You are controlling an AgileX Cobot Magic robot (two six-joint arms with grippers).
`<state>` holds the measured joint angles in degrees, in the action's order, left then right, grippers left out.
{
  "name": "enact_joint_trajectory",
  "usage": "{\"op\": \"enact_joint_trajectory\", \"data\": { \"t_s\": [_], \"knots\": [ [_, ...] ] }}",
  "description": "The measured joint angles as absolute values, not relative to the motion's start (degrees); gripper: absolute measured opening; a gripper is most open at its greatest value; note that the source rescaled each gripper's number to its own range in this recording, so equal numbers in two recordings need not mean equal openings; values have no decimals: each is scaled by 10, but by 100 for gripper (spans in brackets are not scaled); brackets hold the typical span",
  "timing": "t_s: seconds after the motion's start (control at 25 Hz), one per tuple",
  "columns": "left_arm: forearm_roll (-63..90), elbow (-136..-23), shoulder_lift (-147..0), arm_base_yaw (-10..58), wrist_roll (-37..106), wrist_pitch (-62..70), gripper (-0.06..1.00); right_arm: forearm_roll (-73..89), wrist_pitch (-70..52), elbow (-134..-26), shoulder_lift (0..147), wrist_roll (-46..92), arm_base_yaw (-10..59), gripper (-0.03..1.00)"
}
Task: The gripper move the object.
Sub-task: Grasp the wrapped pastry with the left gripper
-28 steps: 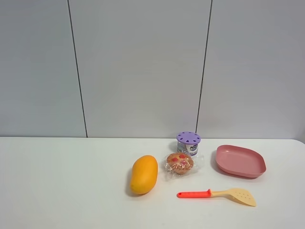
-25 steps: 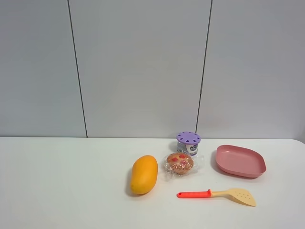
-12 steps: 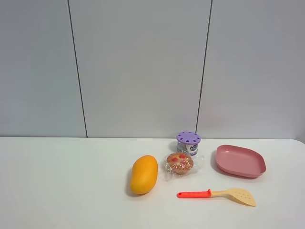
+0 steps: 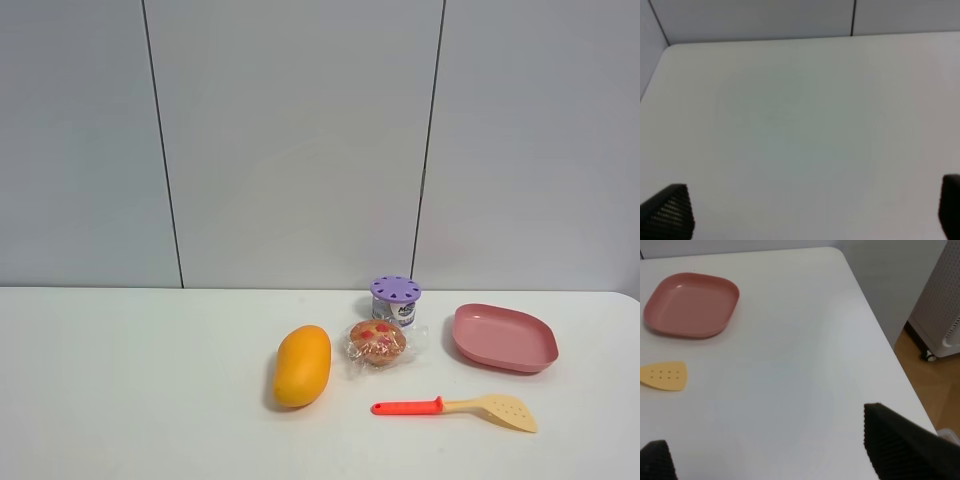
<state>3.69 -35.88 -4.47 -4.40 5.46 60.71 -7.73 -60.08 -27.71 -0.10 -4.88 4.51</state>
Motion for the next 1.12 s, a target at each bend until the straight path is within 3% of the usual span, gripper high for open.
{"op": "enact_joint_trajectory", "data": {
  "t_s": [0.36, 0.88, 1.12],
  "knots": [
    [126, -502, -271, -44, 204, 573, 100, -77, -601, -277, -1, -49, 45, 100],
    [384, -519, -598, -42, 470, 479, 100, -77, -601, -277, -1, -49, 45, 100],
    [378, -534, -713, 51, 501, 416, 100, -77, -601, -277, -1, -49, 45, 100]
  ]
}}
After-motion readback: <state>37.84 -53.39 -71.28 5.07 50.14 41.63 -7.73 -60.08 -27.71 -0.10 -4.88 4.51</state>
